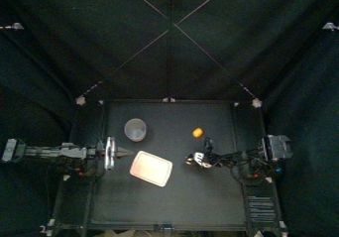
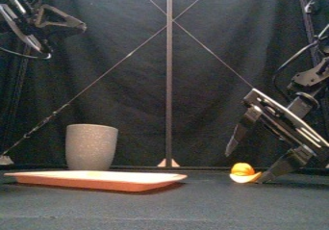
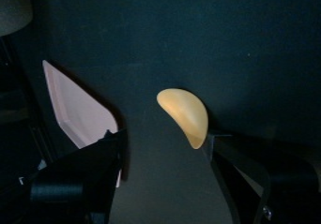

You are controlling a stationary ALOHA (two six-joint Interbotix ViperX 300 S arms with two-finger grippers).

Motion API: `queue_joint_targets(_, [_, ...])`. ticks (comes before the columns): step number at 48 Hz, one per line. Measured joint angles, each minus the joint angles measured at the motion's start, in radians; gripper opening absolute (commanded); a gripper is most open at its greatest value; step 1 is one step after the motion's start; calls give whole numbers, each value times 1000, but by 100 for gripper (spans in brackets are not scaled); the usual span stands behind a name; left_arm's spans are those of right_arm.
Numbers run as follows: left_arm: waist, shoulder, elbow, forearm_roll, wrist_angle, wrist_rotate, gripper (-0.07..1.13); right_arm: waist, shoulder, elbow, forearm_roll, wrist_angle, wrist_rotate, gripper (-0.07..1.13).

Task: Pick the chip then place it in the grey bowl
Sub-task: Pick the chip

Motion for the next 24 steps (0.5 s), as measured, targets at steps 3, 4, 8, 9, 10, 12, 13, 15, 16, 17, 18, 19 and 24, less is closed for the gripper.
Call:
queue_joint_targets(3, [-2, 0, 0, 0, -5, 0, 4, -12, -2, 0, -18, 5, 2, 96])
queue_joint_targets(4, [-2, 0, 0, 0, -8, 0, 4, -14, -2, 0, -26, 8, 0, 96])
queue_joint_targets(8, [0, 0, 0, -2, -8, 0, 4, -28, -3, 0, -54, 18, 2, 94])
queue_joint_targets(9, [0, 2, 0, -2, -9, 0, 4, -31, -3, -2, -60, 21, 2, 93])
queue_joint_targets(10, [-2, 0, 0, -2, -9, 2, 4, -35, -3, -2, -67, 26, 0, 91])
queue_joint_targets(12, [-2, 0, 0, -2, -8, 2, 4, -41, -2, -3, -86, 37, 2, 88])
queue_joint_targets(13, [-2, 2, 0, -2, -9, 2, 4, -46, -2, -5, -94, 43, 2, 86])
queue_joint_targets(15, [-2, 0, 0, -2, -8, 2, 4, -52, 0, -6, -106, 54, 0, 81])
queue_joint_targets(16, [0, 0, 0, -2, -9, 2, 4, -55, 0, -8, -114, 58, 0, 78])
queue_joint_targets(17, [0, 0, 0, -2, -9, 2, 4, -57, 3, -8, -118, 61, 0, 76])
queue_joint_targets(18, [-2, 0, 0, 0, -9, 0, 4, -61, 5, -9, -124, 66, 2, 71])
queue_joint_targets(19, [-2, 2, 0, -2, -9, 2, 4, -64, 8, -9, -130, 69, 0, 68])
queue_joint_targets(24, [-2, 2, 0, -2, -9, 2, 4, -84, 17, -23, -170, 84, 0, 56])
